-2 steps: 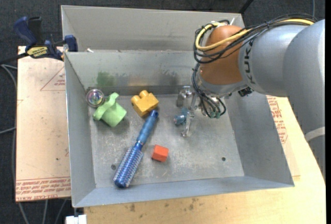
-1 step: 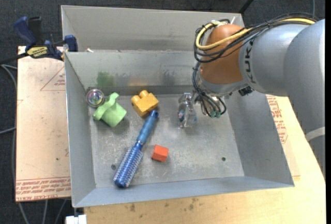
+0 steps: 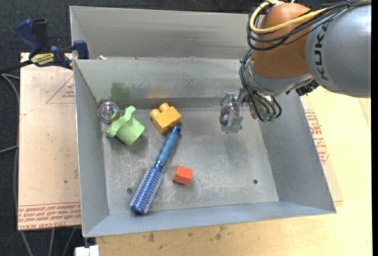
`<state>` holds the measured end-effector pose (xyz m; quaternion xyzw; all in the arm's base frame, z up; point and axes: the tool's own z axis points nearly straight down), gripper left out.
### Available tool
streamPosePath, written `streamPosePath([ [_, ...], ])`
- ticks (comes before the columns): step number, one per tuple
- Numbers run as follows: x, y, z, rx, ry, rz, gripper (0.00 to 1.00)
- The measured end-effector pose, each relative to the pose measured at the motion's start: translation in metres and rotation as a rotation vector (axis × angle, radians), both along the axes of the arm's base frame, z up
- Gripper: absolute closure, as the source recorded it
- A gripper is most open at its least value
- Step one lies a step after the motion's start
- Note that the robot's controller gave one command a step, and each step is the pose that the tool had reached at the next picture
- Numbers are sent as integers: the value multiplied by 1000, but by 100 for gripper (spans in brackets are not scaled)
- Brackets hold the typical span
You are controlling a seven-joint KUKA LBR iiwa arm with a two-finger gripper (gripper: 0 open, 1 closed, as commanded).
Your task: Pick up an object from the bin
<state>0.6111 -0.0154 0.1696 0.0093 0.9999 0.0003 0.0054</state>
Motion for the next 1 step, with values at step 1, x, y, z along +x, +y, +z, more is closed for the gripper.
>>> streamPosePath([
  [1, 45, -25, 35, -3, 2, 245, 100],
])
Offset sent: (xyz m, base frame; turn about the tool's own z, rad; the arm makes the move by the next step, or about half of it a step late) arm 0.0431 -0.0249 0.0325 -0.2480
